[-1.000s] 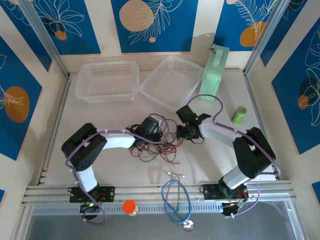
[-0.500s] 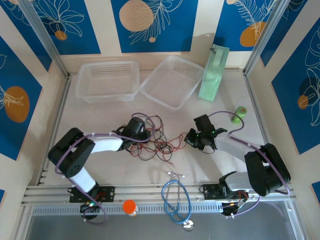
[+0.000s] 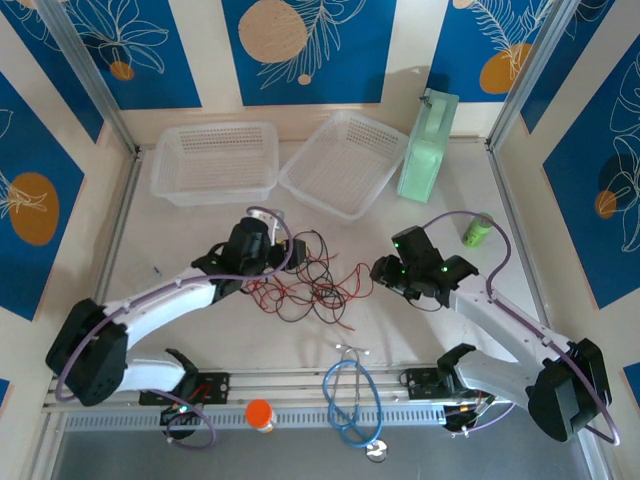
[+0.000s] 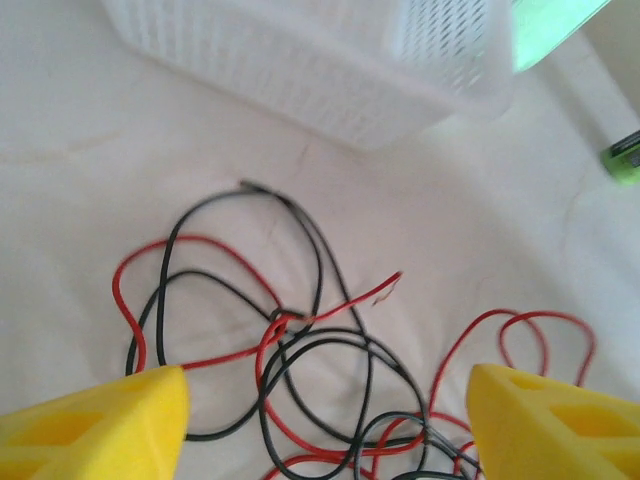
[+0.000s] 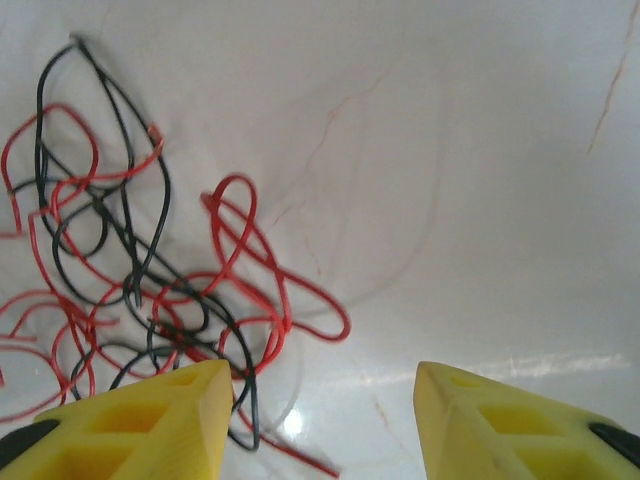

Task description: Untangle the cables

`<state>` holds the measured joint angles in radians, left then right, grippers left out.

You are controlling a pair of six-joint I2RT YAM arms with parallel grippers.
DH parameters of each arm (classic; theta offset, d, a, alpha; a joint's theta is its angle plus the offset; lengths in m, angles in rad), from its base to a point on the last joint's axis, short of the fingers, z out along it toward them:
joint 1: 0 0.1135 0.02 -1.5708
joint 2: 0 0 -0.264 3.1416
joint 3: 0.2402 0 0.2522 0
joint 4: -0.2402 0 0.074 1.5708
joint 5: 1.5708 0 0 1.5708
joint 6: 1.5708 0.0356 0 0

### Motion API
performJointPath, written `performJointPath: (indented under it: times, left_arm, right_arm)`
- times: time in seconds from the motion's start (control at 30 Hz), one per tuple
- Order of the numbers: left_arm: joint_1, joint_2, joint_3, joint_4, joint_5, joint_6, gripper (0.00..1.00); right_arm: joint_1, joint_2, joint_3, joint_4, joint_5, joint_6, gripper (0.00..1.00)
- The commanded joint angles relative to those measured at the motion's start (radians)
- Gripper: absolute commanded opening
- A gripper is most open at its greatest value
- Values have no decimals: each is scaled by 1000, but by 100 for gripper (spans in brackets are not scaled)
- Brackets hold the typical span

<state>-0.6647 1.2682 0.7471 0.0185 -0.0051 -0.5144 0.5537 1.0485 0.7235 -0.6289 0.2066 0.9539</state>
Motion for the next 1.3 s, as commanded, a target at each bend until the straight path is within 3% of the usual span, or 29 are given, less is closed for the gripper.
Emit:
performJointPath:
  times: [0.0, 0.3, 0.6, 0.7, 0.83, 0.97, 1.1, 1.17, 1.27]
  left_arm:
    - [7, -38, 44, -156, -34, 36, 77]
    - [7, 31, -11, -253, -103, -96, 75]
    - [38, 179, -97, -282, -216, -185, 73]
    - [47, 253, -119, -237, -227, -202, 60]
    - [54, 306, -142, -194, -253, -217, 32]
    - [71, 316, -133, -210, -287, -197, 2]
    - [90, 303, -121, -237, -323, -168, 0]
    - [101, 292, -113, -250, -338, -149, 0]
    - [114, 273, -98, -263, -342, -114, 0]
  right_arm:
    - [72, 52, 60, -99, 7, 5, 52]
    - [348, 415, 304, -36, -42, -81, 49]
    - [372, 651, 376, 20, -6, -100, 43]
    - [354, 684, 374, 7, 38, -96, 25]
    - [316, 654, 340, -18, 89, -95, 0]
    - [268, 563, 288, -20, 103, -136, 0]
    - [185, 475, 229, 21, 11, -233, 0]
    - [121, 441, 187, 74, -116, -302, 0]
    - [38, 422, 142, 142, -313, -366, 9]
